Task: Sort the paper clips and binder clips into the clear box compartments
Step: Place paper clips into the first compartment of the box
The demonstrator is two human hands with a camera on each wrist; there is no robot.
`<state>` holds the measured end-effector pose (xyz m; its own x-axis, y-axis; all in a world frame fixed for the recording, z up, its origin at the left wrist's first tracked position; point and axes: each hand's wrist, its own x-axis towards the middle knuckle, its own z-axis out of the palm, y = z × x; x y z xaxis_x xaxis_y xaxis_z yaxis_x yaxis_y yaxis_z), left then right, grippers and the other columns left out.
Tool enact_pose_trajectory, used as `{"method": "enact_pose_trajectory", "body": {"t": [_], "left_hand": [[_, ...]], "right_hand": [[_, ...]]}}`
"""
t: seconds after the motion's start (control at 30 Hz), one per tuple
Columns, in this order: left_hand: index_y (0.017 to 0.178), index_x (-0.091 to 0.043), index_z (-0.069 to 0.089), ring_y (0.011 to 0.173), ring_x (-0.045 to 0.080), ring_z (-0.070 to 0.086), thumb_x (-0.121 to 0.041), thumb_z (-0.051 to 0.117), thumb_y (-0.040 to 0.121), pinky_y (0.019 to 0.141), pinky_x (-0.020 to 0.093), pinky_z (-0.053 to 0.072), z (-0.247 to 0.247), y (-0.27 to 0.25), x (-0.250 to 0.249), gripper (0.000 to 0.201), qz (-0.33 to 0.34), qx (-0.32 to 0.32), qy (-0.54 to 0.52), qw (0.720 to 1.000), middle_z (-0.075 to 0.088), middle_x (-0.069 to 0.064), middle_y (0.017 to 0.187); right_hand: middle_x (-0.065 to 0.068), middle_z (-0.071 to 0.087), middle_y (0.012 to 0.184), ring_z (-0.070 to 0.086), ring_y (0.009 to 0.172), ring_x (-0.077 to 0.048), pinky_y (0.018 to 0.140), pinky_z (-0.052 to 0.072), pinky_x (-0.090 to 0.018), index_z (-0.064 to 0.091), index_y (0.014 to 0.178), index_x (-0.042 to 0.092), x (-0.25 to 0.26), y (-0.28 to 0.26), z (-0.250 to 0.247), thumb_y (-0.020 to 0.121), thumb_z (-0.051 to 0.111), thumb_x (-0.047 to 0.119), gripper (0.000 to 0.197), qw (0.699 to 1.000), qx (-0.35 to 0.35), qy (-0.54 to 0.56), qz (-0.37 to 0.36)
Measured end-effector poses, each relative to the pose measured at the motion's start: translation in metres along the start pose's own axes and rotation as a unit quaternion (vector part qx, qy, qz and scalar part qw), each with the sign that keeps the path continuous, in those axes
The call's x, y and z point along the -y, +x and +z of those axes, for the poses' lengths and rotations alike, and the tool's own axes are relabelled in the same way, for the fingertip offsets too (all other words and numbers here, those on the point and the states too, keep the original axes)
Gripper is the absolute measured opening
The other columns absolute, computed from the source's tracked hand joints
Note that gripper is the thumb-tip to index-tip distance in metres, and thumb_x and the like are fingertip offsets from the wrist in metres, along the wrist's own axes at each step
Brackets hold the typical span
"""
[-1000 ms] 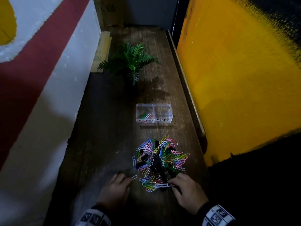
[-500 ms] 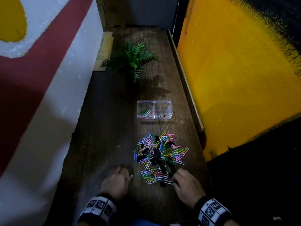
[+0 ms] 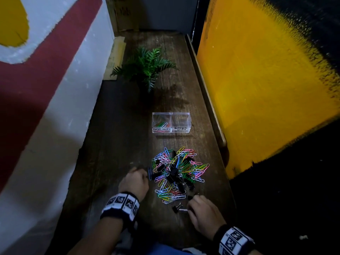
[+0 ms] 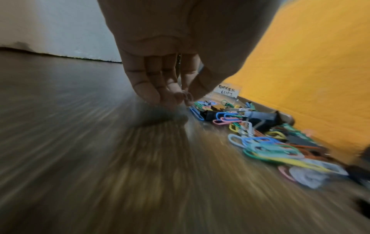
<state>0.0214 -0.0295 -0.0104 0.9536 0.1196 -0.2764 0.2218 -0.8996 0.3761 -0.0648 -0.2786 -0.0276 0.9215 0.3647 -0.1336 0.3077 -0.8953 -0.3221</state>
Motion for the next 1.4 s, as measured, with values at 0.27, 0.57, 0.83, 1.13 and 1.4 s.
{"method": "enact_pose_trajectory", "body": {"t": [0.27,0.57,0.83,1.13,1.4], "left_hand": [[0.101,-0.029,0.064,0.083,0.015,0.056,-0.046,0.055,0.09,0.067,0.027,0.042,-0.003,0.019,-0.017,0.022,-0.008,0.025,0.054,0.998,0.054,-0.006,0.097],[0.095,-0.029,0.065,0.079,0.015,0.057,-0.039,0.048,0.094,0.067,0.028,0.044,-0.004,0.016,-0.005,0.019,-0.027,0.035,0.04,0.998,0.062,-0.005,0.093],[0.087,-0.024,0.068,0.081,0.02,0.061,-0.046,0.055,0.09,0.068,0.027,0.047,-0.007,0.02,-0.008,0.025,-0.047,0.031,0.035,0.998,0.064,-0.002,0.091],[0.09,-0.028,0.064,0.087,0.017,0.061,-0.038,0.058,0.089,0.078,0.032,0.052,-0.006,0.018,-0.001,0.012,-0.063,0.038,0.018,0.997,0.061,-0.004,0.097],[0.09,-0.026,0.059,0.083,0.013,0.058,-0.033,0.052,0.091,0.075,0.03,0.051,-0.006,0.013,0.011,0.01,-0.064,0.065,0.021,0.996,0.058,-0.005,0.093]], "right_hand": [[0.009,0.059,0.092,0.057,0.083,-0.009,0.074,0.048,-0.022,0.056,0.111,0.035,-0.007,-0.035,-0.001,0.076,0.054,0.016,0.04,0.989,0.004,0.137,0.047],[0.01,0.057,0.082,0.06,0.075,-0.012,0.066,0.047,-0.026,0.064,0.086,0.027,-0.011,-0.019,-0.003,0.074,0.05,0.021,0.02,0.985,-0.025,0.136,0.099],[0.0,0.063,0.087,0.061,0.078,-0.018,0.071,0.046,-0.026,0.074,0.089,0.016,-0.033,0.043,-0.036,0.083,0.062,0.011,0.015,0.965,-0.118,0.126,0.198],[0.008,0.062,0.102,0.057,0.085,-0.009,0.07,0.045,-0.022,0.068,0.103,0.022,-0.056,0.099,-0.069,0.092,0.056,0.023,0.017,0.963,-0.073,0.077,0.246],[0.006,0.065,0.095,0.06,0.083,-0.013,0.073,0.051,-0.029,0.071,0.092,0.022,-0.057,0.138,-0.074,0.091,0.057,0.027,0.015,0.971,-0.024,0.023,0.237]]}}
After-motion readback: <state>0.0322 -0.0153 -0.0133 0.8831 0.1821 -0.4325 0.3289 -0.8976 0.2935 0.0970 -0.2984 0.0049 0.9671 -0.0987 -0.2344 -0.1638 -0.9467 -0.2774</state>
